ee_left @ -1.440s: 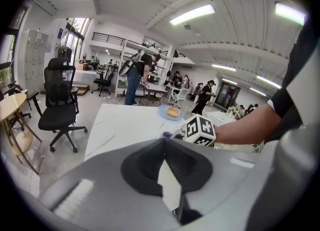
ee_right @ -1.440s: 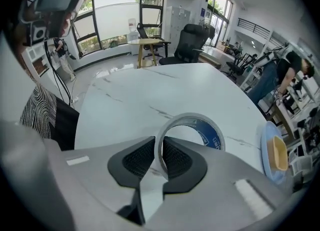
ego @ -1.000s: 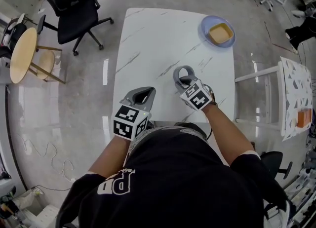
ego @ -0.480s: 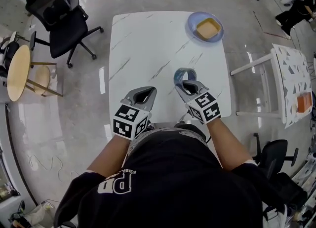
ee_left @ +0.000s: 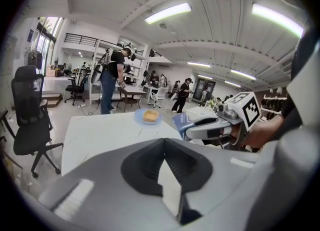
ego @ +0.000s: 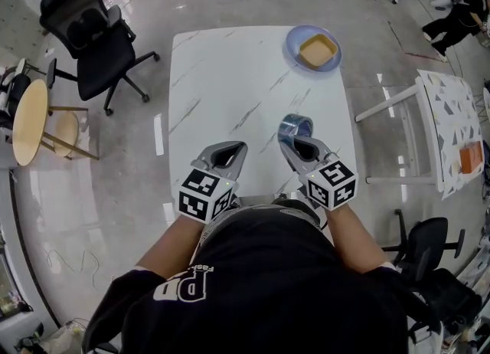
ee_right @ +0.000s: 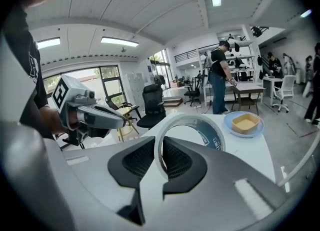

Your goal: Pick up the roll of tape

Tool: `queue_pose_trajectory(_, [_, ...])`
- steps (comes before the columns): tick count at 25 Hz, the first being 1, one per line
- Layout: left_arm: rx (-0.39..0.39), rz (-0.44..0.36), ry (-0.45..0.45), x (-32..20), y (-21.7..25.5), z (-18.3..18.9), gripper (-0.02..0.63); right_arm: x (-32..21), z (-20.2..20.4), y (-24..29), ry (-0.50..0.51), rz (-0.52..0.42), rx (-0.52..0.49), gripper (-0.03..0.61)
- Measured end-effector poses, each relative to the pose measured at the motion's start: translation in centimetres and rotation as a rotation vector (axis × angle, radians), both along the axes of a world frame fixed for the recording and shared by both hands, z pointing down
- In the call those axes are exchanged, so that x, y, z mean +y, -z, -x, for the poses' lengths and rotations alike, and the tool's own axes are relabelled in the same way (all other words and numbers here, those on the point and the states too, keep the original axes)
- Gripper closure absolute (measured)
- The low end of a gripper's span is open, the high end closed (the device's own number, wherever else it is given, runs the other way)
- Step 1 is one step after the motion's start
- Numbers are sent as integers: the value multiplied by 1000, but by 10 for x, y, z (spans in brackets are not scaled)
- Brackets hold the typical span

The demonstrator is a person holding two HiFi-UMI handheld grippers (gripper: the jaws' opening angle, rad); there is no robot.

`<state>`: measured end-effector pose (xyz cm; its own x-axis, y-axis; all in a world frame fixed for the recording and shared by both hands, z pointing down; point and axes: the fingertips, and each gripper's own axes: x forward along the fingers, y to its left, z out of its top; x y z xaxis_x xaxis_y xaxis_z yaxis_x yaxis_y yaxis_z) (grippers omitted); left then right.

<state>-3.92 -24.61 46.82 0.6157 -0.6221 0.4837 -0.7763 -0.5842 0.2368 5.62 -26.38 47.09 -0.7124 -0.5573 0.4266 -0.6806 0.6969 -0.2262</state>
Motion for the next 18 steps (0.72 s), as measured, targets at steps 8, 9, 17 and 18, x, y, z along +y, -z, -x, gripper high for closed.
queue_pose_trajectory(8, [10, -21, -17, 0, 5, -7, 558, 9, -17, 19, -50, -22, -95, 532])
queue_pose_trajectory(9, [11, -22, -19, 0, 6, -7, 558, 10, -19, 20, -56, -23, -103, 532])
queue_pose_trajectory(17, [11, -39, -39, -3, 11, -14, 558, 18, -27, 17, -84, -17, -125, 532])
queue_pose_trajectory(18, [11, -40, -42, -3, 12, -15, 558, 19, -28, 16, -86, -15, -127, 532])
